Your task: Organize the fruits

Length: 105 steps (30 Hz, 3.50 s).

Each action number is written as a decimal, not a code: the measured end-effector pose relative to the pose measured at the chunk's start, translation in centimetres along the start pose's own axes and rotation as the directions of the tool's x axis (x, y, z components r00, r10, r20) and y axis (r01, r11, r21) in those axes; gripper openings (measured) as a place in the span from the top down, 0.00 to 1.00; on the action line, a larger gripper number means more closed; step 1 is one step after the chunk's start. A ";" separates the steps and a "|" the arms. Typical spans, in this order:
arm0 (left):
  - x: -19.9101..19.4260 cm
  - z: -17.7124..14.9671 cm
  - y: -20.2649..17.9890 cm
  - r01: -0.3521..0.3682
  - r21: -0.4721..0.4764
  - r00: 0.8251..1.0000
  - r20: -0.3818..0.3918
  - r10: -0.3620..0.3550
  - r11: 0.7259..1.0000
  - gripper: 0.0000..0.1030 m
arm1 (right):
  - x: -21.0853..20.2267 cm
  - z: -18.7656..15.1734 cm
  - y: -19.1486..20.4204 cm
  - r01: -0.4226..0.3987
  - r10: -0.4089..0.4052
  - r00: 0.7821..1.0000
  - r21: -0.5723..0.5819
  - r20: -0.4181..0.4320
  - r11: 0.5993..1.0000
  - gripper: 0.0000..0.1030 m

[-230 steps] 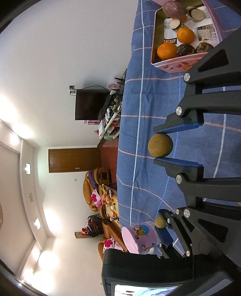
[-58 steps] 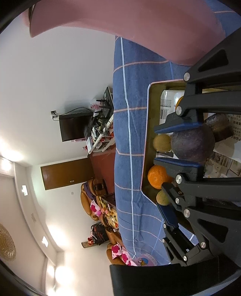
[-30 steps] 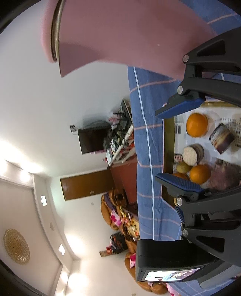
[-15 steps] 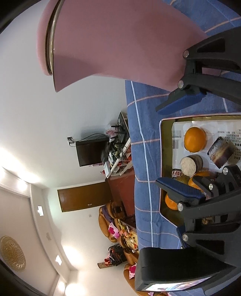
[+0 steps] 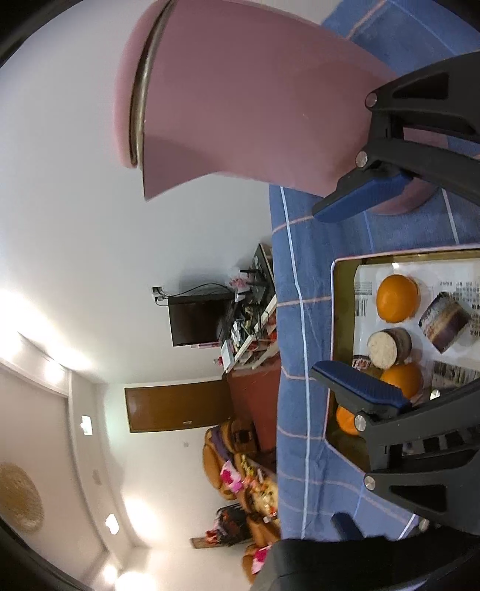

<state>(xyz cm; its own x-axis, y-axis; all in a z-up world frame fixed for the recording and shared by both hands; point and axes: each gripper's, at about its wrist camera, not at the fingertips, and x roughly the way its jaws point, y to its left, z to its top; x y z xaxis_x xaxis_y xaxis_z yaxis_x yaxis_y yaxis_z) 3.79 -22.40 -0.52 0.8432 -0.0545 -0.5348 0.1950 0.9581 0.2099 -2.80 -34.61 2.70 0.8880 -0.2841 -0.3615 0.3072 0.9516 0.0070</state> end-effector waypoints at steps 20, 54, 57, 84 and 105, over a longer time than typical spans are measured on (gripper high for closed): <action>-2.1 -1.0 1.1 0.097 0.005 0.994 0.052 -0.097 0.995 0.00 | -2.6 -1.1 1.2 -0.038 0.040 0.998 -0.033 0.040 0.999 0.23; -8.8 -4.5 4.4 0.161 -0.072 0.966 0.217 -0.142 0.984 0.00 | -11.4 -3.2 1.4 0.008 -0.004 0.972 -0.020 0.237 1.000 0.23; -9.1 -4.7 4.6 0.163 -0.081 0.964 0.225 -0.141 0.983 0.00 | -11.7 -3.3 1.5 0.009 -0.003 0.971 -0.025 0.240 1.000 0.23; -8.6 -4.8 5.0 0.153 -0.096 0.968 0.216 -0.129 0.984 0.00 | -12.3 -3.3 1.9 0.013 -0.003 0.968 -0.038 0.251 0.999 0.23; -8.7 -4.8 5.1 0.151 -0.095 0.968 0.217 -0.127 0.984 0.00 | -12.2 -3.3 1.5 0.013 -0.005 0.969 -0.033 0.247 0.999 0.23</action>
<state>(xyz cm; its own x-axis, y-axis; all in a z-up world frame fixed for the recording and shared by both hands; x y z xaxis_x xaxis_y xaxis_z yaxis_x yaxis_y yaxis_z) -4.98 -15.73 1.26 0.9000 -0.2356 -0.3668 0.2713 0.9613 0.0482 -14.25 -29.31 4.07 0.9435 -0.3088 -0.1202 0.3077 0.9511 -0.0286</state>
